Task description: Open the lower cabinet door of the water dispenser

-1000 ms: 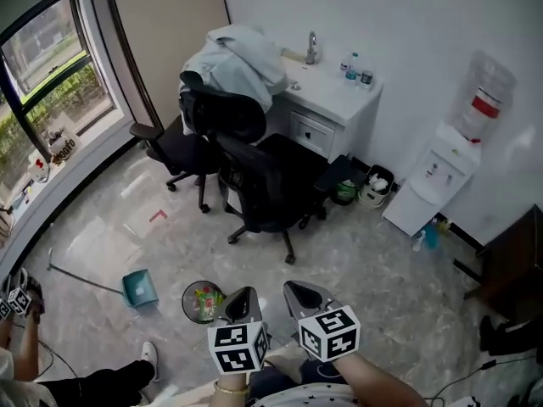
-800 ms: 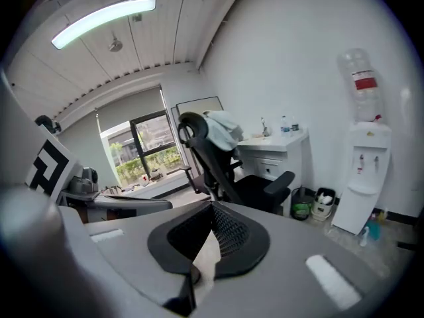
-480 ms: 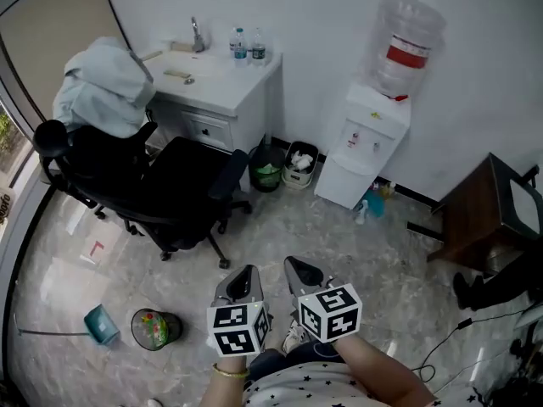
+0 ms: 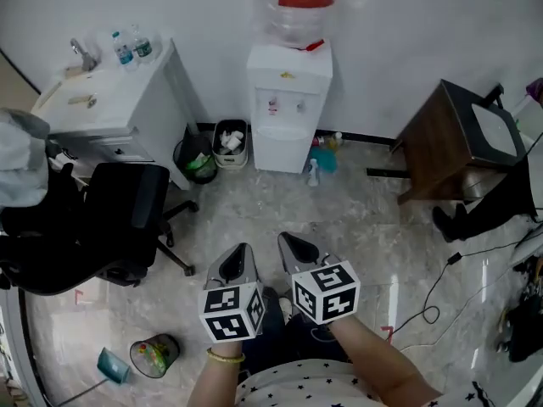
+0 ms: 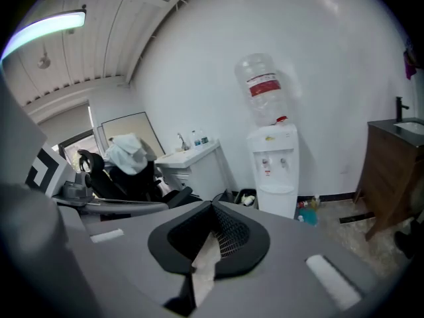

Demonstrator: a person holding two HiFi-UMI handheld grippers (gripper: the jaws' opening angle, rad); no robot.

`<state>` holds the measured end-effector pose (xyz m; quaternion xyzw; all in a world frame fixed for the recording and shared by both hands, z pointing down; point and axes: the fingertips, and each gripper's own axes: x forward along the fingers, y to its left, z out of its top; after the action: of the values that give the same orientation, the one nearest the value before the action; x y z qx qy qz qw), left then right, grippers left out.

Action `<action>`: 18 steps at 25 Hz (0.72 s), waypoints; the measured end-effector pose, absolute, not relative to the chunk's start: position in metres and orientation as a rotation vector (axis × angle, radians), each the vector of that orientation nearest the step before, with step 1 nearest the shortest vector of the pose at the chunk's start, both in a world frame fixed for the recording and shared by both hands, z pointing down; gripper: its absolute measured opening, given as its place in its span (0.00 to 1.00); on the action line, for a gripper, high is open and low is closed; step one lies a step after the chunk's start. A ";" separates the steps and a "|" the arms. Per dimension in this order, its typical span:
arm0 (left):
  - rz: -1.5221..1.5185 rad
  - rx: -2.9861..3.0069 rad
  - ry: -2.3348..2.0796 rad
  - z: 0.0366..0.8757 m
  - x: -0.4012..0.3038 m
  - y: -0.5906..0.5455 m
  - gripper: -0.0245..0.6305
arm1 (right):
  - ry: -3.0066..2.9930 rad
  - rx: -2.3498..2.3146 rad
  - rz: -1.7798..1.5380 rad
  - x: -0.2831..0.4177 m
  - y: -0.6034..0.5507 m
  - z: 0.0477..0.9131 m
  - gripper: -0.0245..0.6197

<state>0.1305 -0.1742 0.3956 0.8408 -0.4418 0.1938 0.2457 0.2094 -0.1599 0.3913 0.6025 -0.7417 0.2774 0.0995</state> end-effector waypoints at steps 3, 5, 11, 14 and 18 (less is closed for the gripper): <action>0.591 2.322 -1.118 0.418 0.170 -0.203 0.05 | -2.103 1.874 0.868 0.250 -0.180 0.413 0.04; 0.627 2.334 -1.064 0.437 0.196 -0.229 0.05 | -2.038 1.926 0.910 0.276 -0.200 0.432 0.04; 0.693 2.358 -0.926 0.501 0.263 -0.331 0.05 | -1.898 2.015 0.979 0.343 -0.295 0.504 0.04; 0.721 2.345 -0.887 0.549 0.289 -0.377 0.05 | -1.883 2.023 1.021 0.375 -0.354 0.555 0.04; 0.756 2.286 -0.819 0.635 0.318 -0.421 0.05 | -1.836 1.993 1.081 0.420 -0.420 0.661 0.05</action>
<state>0.3178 -0.4215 0.6353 0.8588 -0.3078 0.2841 0.2949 0.4199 -0.4200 0.6610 0.6789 -0.6253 0.3683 0.1117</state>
